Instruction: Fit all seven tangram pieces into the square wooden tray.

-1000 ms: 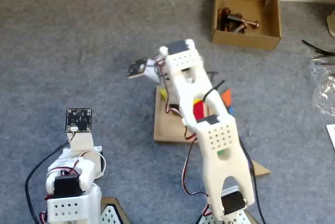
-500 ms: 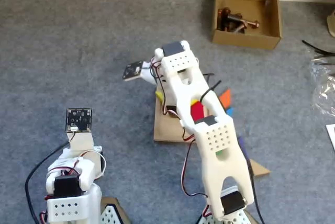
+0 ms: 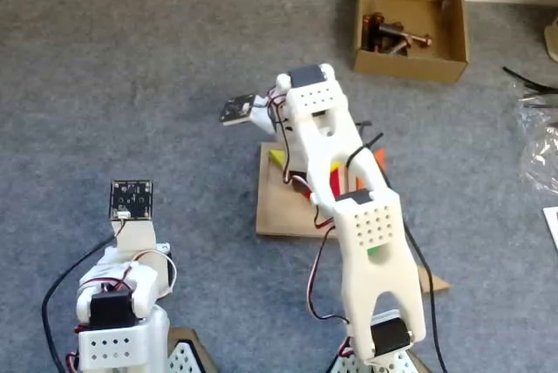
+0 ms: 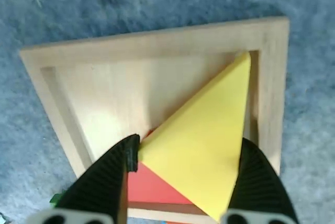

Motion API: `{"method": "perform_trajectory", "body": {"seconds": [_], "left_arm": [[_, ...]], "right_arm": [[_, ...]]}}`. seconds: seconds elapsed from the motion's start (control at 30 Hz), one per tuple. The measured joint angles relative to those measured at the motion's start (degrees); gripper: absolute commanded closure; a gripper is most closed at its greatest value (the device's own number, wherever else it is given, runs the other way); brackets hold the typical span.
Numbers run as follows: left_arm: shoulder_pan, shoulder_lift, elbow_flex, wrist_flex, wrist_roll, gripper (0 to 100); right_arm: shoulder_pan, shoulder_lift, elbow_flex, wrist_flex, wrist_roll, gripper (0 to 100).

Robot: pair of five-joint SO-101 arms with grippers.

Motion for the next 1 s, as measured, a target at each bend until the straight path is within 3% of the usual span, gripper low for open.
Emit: {"method": "perform_trajectory", "body": {"seconds": [0.57, 0.77, 1.0], "left_arm": [[0.0, 0.0, 0.0, 0.0, 0.0, 100], [0.0, 0.0, 0.0, 0.0, 0.0, 100], [0.0, 0.0, 0.0, 0.0, 0.0, 100]], "right_arm": [[0.1, 0.0, 0.2, 0.1, -0.1, 87.3], [-1.1, 0.0, 0.4, 0.2, -0.1, 79.5], [-1.5, -0.2, 1.0, 0.4, -0.2, 79.0]]}}
